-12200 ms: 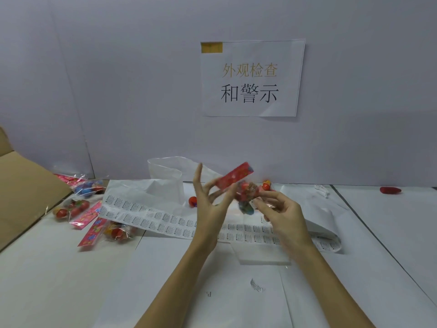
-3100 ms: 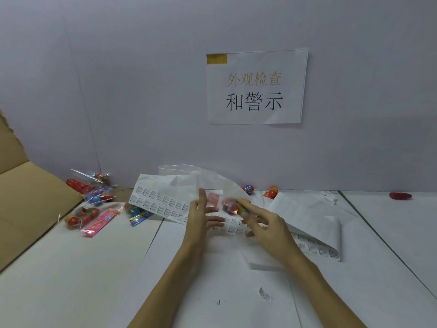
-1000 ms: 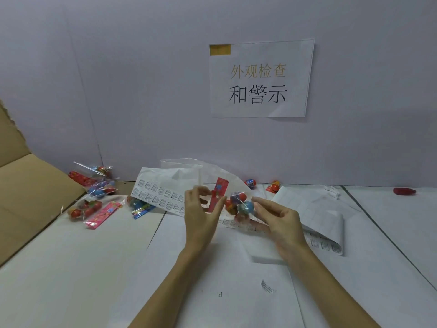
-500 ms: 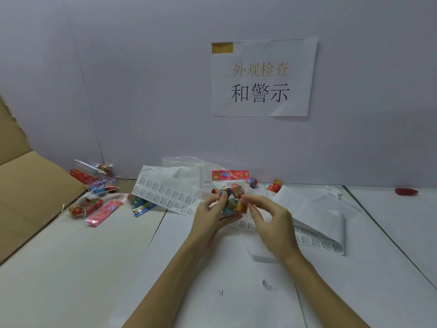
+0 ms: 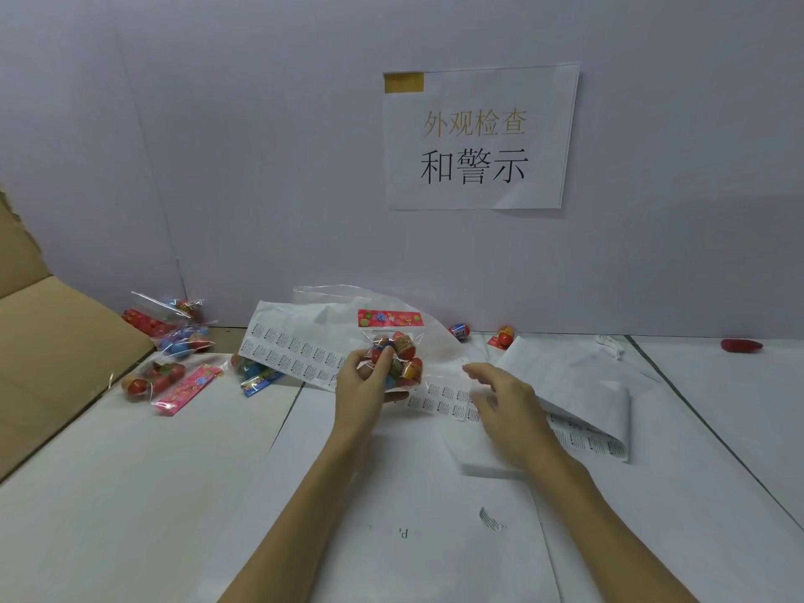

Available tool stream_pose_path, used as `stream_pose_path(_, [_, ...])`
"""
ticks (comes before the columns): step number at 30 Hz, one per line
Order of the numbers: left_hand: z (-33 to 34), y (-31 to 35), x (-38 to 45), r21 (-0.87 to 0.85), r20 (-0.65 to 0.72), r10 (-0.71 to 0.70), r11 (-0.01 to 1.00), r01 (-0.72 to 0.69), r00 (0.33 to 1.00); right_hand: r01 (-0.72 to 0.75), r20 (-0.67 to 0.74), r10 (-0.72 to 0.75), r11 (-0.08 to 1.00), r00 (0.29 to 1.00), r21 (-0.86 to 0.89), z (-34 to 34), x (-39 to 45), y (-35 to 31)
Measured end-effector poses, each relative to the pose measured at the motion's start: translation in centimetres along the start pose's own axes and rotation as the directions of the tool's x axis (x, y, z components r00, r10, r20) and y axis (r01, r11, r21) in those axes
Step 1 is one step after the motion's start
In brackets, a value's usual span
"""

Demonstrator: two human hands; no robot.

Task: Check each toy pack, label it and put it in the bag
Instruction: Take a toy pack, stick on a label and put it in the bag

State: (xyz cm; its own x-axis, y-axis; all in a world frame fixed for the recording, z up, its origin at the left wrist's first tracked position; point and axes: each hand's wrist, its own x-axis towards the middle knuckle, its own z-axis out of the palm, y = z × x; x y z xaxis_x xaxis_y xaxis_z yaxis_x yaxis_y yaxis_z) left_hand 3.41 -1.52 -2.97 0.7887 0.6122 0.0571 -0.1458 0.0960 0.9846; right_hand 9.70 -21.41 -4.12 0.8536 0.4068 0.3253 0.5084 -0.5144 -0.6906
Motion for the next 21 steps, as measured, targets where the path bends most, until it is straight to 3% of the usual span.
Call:
stream_pose_path(3, [0.1, -0.2, 0.1, 0.073, -0.002, 0.039, 0.997, -0.039, 0.999, -0.029, 0.133, 0.055, 0.982, 0.99, -0.188, 0.1, -0.3, 0.3])
stream_pose_path(7, [0.3, -0.6, -0.5, 0.276, 0.009, 0.244, 0.931, -0.237, 0.97, -0.023, 0.149, 0.061, 0.97, 0.987, -0.243, 0.1, -0.4, 0.2])
stream_pose_path(13, [1.5, -1.2, -1.8, 0.295, 0.303, 0.383, 0.833, -0.468, 0.872, -0.086, 0.166, 0.087, 0.996, 0.982, -0.014, 0.5, -0.4, 0.0])
stream_pose_path(17, [1.7, -1.5, -2.3, 0.35, 0.48, 0.356, 0.761, -0.547, 0.802, -0.121, 0.131, 0.111, 0.99, 0.985, 0.069, -0.3, 0.1, 0.4])
stream_pose_path(21, [1.8, -1.5, -2.1, 0.408, 0.468, 0.341, 0.736, -0.541, 0.816, -0.164, 0.089, 0.173, 0.981, 0.981, -0.105, -0.9, 0.4, 1.4])
